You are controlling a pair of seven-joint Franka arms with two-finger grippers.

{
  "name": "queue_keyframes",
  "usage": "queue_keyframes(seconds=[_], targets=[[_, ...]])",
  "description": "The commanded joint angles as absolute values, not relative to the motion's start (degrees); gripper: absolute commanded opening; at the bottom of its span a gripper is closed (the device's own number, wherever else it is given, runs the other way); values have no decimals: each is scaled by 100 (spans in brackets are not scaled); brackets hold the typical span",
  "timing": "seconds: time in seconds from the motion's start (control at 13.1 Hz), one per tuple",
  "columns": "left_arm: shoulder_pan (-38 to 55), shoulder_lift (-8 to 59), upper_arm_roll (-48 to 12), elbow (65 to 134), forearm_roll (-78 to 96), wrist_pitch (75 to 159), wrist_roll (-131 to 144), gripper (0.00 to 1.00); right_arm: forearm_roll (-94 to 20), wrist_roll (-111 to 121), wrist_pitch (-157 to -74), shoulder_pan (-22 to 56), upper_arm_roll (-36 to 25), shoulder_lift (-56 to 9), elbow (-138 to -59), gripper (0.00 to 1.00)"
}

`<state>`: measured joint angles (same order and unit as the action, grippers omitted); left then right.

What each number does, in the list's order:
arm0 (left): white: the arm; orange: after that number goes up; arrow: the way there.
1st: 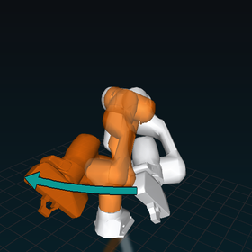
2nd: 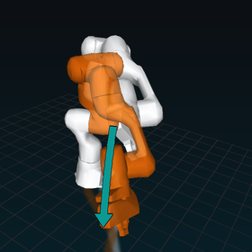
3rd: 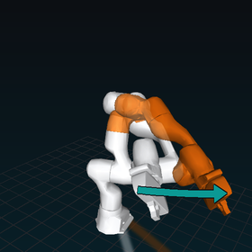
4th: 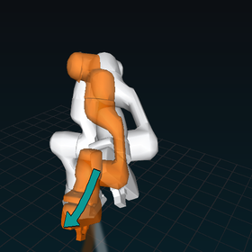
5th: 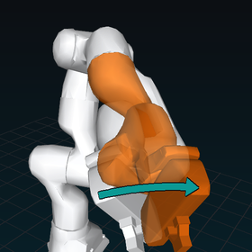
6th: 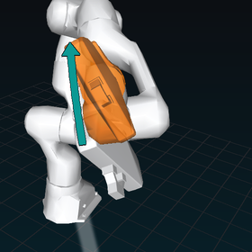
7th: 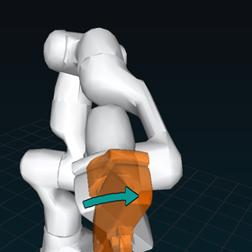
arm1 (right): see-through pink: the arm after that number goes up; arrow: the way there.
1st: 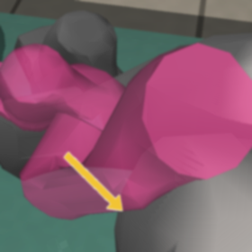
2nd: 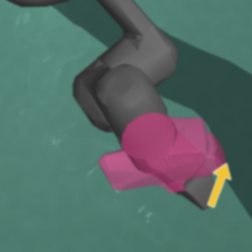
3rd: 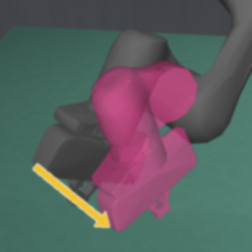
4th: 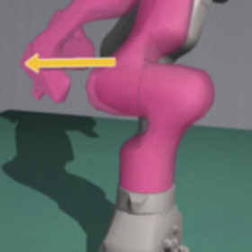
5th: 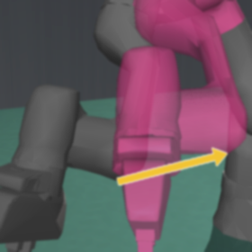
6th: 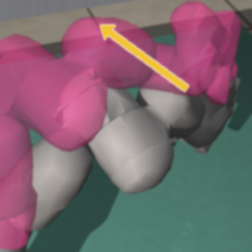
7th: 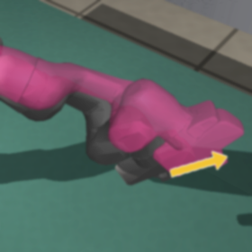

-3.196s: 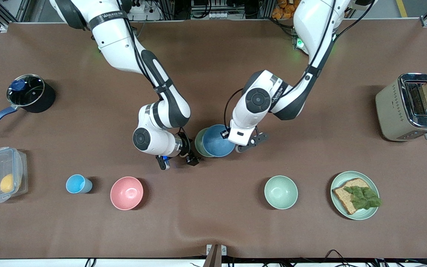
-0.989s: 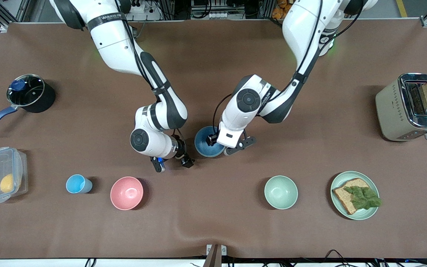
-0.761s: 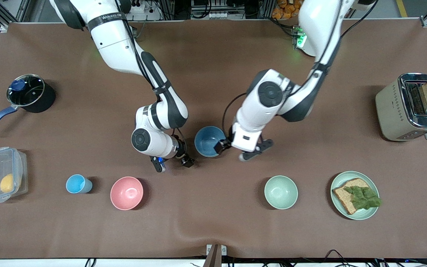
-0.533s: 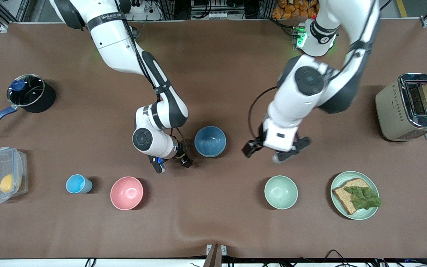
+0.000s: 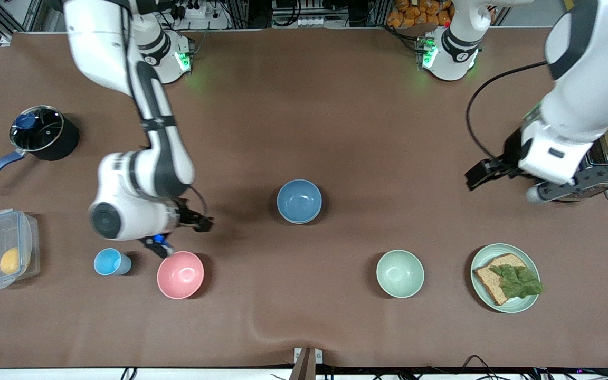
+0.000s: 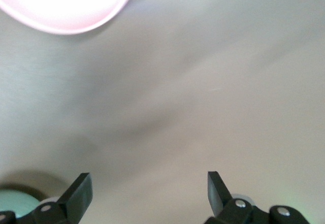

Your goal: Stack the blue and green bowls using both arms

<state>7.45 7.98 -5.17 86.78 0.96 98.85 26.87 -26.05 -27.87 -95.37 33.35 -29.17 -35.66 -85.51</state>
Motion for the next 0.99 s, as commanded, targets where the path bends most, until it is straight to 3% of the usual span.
queue_keyframes(seconds=[0.0,0.3,0.68,0.91], targets=[[169,431,-729,8842,70,9608,1683,100,-1953,-1412,-8670,3366,-3565,-2920,-8771,100],[27,299,-703,8798,-9,9238,1355,100,-1697,401,-7998,3427,-4744,-2094,-8719,100],[-62,97,-703,8842,-9,8737,1099,100,-897,501,-7858,3936,-4799,-1381,-8622,100],[-70,105,-686,8807,-131,8710,1072,100,-660,501,-7796,3449,-4266,-1091,-8640,100]])
